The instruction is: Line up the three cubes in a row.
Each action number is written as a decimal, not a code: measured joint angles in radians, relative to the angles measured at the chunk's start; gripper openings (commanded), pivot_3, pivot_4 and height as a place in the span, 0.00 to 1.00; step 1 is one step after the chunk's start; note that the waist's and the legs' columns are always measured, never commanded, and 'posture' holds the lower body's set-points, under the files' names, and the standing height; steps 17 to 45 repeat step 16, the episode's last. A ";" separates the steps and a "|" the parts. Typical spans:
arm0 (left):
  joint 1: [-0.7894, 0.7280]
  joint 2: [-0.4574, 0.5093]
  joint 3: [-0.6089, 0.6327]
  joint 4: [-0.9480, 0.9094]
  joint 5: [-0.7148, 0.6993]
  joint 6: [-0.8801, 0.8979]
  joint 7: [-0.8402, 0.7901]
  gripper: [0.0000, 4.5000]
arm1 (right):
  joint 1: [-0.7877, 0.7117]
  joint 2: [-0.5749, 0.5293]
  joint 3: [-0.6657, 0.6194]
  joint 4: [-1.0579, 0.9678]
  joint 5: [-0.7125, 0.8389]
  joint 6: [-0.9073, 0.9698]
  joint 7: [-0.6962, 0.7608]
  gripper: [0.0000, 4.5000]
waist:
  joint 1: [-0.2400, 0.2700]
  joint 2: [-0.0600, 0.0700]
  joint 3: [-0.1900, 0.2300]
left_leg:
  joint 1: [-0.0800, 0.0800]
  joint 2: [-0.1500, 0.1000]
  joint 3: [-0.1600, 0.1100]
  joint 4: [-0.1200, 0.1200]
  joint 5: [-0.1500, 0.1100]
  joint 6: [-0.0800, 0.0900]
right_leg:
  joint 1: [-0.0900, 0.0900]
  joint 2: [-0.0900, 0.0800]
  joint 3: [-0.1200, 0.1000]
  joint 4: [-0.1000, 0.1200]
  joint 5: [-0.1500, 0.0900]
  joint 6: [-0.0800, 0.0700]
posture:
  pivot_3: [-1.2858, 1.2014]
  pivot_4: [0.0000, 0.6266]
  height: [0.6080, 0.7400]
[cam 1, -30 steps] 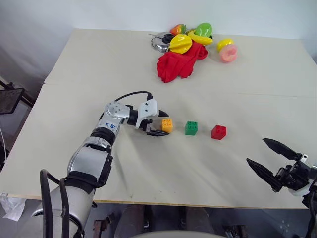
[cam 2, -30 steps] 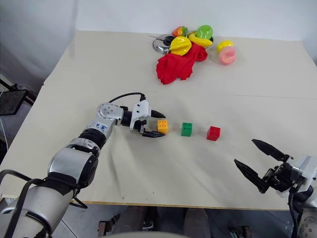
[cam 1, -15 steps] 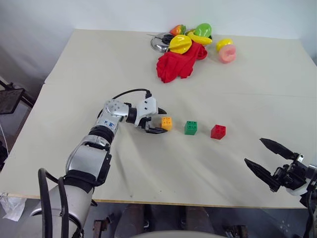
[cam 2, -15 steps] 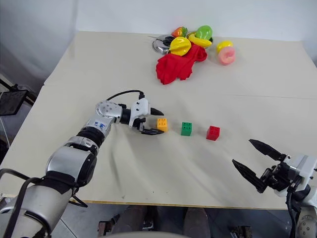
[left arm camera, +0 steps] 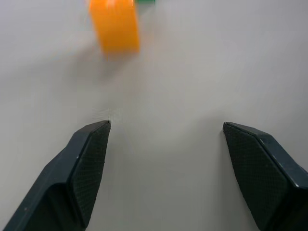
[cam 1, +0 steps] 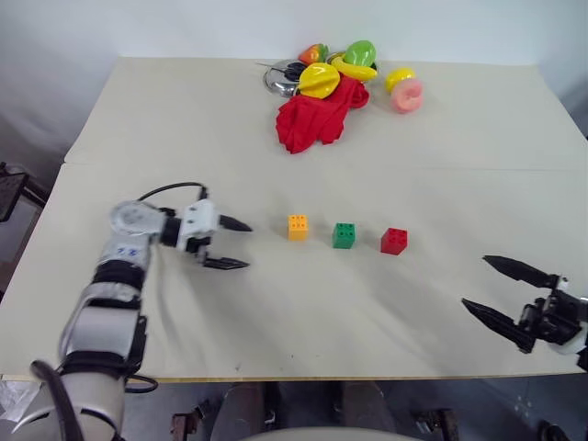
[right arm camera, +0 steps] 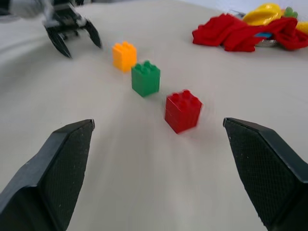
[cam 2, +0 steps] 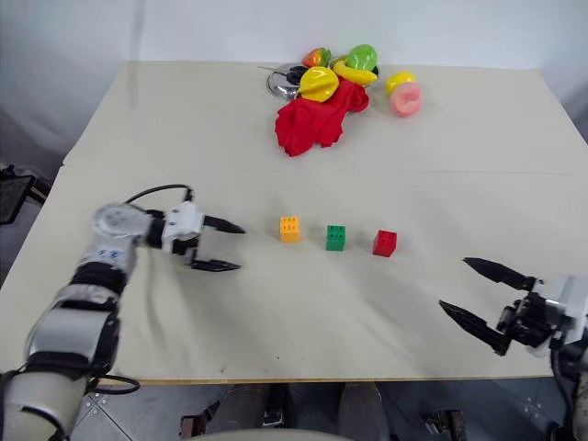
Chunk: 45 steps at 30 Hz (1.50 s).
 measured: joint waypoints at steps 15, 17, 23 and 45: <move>0.780 0.221 0.368 -0.793 -0.261 0.399 0.195 0.88 | -0.189 -0.143 0.019 0.406 -0.103 -0.097 0.175 1.00 | 0.013 0.004 0.001 | 0.003 -0.001 -0.001 0.000 -0.002 -0.002 | 0.001 -0.005 0.001 0.001 -0.001 -0.002 | 0.52 0.24 1.00; 0.804 0.202 0.385 -0.837 -0.276 0.423 0.224 0.88 | -0.197 -0.143 0.023 0.423 -0.106 -0.109 0.176 1.00 | 0.012 0.004 0.001 | 0.003 0.000 -0.001 0.000 -0.002 -0.003 | 0.001 -0.005 0.001 0.001 -0.001 -0.002 | 0.52 0.24 1.00; 0.804 0.202 0.385 -0.837 -0.276 0.423 0.224 0.88 | -0.197 -0.143 0.023 0.423 -0.106 -0.109 0.176 1.00 | 0.012 0.004 0.001 | 0.003 0.000 -0.001 0.000 -0.002 -0.003 | 0.001 -0.005 0.001 0.001 -0.001 -0.002 | 0.52 0.24 1.00; 0.804 0.202 0.385 -0.837 -0.276 0.423 0.224 0.88 | -0.197 -0.143 0.023 0.423 -0.106 -0.109 0.176 1.00 | 0.012 0.004 0.001 | 0.003 0.000 -0.001 0.000 -0.002 -0.003 | 0.001 -0.005 0.001 0.001 -0.001 -0.002 | 0.52 0.24 1.00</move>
